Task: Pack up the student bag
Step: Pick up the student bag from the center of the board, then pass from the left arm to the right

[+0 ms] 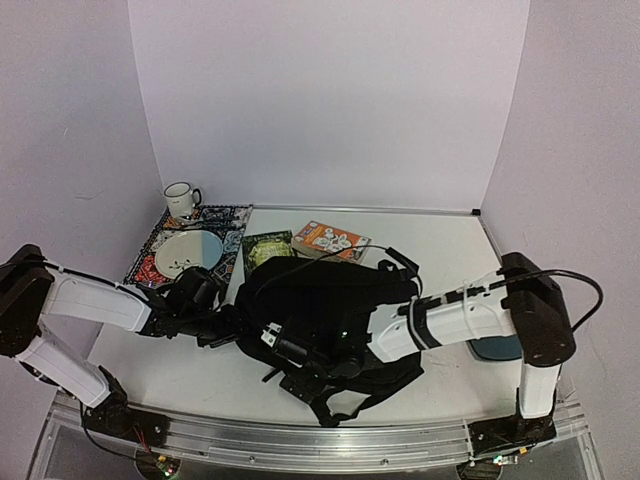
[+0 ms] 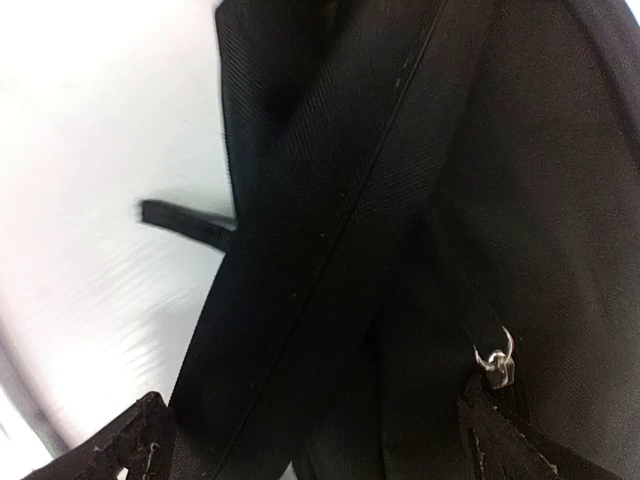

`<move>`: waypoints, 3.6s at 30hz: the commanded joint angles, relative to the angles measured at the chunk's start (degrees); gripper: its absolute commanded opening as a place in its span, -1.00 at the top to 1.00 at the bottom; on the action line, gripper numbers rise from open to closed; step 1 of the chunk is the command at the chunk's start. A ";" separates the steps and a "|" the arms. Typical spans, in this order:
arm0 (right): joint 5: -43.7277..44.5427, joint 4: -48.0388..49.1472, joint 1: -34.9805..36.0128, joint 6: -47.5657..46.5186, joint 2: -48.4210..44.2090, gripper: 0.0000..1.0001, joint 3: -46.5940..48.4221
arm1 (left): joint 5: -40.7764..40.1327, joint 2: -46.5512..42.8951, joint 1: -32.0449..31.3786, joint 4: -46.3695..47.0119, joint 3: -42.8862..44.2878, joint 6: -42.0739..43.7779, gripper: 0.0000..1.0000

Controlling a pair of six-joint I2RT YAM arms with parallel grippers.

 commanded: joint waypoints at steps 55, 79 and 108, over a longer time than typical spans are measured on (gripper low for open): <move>-22.66 -5.84 -15.79 -9.86 -36.48 1.00 2.44 | -5.92 -20.05 -9.07 2.40 14.49 101.00 -0.67; -23.78 -6.80 -16.57 -12.11 -38.57 1.00 4.81 | -2.19 -22.35 -9.07 4.40 14.11 103.02 -0.62; 1.20 -8.35 -25.67 -9.52 -25.76 -0.35 23.64 | 6.52 -15.68 -5.63 6.91 17.26 -0.11 1.00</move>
